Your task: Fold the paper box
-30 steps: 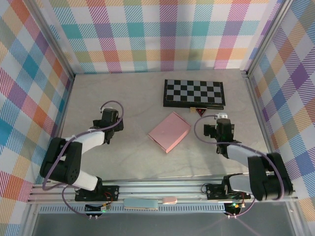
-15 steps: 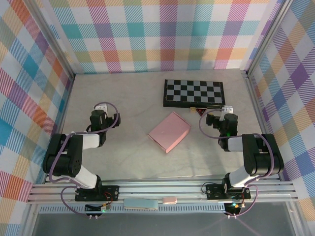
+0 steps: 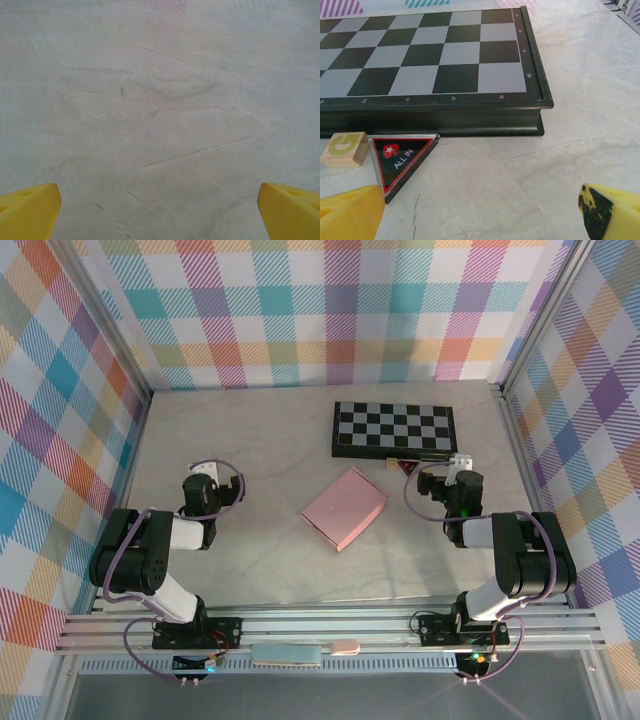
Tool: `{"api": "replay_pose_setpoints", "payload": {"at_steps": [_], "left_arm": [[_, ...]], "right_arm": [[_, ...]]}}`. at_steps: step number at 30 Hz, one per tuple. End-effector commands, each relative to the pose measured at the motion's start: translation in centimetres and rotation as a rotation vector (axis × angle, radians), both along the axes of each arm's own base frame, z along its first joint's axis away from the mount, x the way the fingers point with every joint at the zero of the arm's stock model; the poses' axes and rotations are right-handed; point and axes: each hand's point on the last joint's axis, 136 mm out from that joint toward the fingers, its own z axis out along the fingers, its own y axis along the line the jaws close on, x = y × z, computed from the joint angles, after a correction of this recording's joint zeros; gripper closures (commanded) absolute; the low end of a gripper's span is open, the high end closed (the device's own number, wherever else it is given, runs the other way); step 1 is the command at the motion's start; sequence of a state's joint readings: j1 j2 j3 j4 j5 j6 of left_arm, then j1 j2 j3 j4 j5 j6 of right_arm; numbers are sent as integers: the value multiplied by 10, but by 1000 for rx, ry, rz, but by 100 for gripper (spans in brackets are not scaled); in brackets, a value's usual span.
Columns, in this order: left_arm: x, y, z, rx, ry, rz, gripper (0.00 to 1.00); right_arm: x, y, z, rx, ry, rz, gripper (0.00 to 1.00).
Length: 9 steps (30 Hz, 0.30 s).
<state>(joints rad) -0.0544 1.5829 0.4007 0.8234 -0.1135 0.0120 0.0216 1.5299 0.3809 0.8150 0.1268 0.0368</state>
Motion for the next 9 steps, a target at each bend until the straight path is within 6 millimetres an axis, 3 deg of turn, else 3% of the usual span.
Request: {"api": "replay_pose_setpoints", "payload": {"at_steps": [1, 9], "left_arm": [[6, 1, 15, -12, -64, 9, 0], [5, 1, 14, -12, -65, 10, 0]], "right_arm": [[8, 7, 13, 5, -46, 32, 1], [8, 7, 14, 3, -49, 30, 1]]}}
